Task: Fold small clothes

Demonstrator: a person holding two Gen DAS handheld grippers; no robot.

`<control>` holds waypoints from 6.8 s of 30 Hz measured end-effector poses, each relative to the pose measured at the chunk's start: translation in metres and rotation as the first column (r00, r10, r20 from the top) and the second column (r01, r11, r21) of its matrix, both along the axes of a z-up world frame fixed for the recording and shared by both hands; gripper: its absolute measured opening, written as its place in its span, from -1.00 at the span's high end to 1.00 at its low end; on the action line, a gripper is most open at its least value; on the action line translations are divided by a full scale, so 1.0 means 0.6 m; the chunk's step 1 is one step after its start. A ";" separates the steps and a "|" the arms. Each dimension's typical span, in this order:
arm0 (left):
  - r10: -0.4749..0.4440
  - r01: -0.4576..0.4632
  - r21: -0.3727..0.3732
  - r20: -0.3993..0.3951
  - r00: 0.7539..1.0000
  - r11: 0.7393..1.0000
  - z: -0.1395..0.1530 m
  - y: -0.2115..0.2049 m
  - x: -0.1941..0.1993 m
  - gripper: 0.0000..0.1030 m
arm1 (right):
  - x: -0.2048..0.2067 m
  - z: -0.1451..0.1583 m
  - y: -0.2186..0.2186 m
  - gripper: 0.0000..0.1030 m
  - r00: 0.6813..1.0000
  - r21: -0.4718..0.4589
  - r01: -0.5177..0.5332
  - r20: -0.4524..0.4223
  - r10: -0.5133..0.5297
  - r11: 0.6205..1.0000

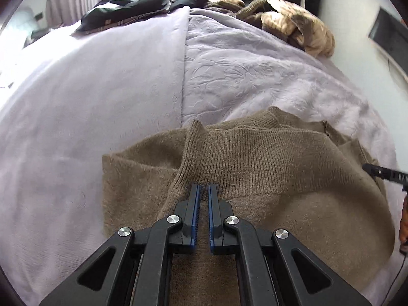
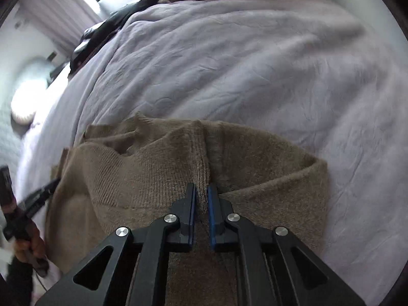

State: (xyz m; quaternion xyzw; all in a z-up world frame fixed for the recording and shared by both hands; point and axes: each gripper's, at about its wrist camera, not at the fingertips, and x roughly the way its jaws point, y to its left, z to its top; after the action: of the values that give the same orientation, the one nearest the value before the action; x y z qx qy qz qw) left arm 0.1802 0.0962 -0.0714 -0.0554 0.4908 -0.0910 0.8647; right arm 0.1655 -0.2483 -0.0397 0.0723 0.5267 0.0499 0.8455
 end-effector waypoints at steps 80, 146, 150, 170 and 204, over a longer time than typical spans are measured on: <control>0.152 -0.165 -0.164 -0.089 0.984 0.973 -0.012 0.112 -0.326 0.89 | -0.408 -0.014 -0.044 -0.32 0.923 0.347 0.368 -0.027 -0.383 0.863; 0.158 -0.183 -0.280 -0.109 0.981 0.943 0.013 0.220 -0.280 -0.97 | -0.254 -0.132 0.354 -0.39 0.976 0.739 0.217 -0.180 -0.123 0.637; 0.058 -0.106 -0.406 -0.129 0.990 0.908 0.001 0.196 -0.264 -0.97 | -0.225 -0.135 0.347 0.54 0.964 0.783 0.264 -0.203 -0.170 0.563; -0.105 -0.035 -0.539 -0.227 0.968 0.842 -0.029 0.029 -0.052 -0.96 | -0.214 -0.052 0.334 0.73 0.991 0.696 0.012 -0.107 0.086 0.718; -0.487 0.442 0.291 0.101 0.868 0.848 0.180 -0.416 -0.103 0.53 | -0.185 -0.022 -0.032 0.80 0.982 0.564 0.154 0.003 -0.188 0.811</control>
State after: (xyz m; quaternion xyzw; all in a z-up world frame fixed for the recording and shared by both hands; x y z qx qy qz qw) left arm 0.1183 -0.1533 0.0366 0.1866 0.4211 -0.2375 0.8552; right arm 0.0545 -0.2675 -0.0530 0.3630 0.4550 0.1282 0.8030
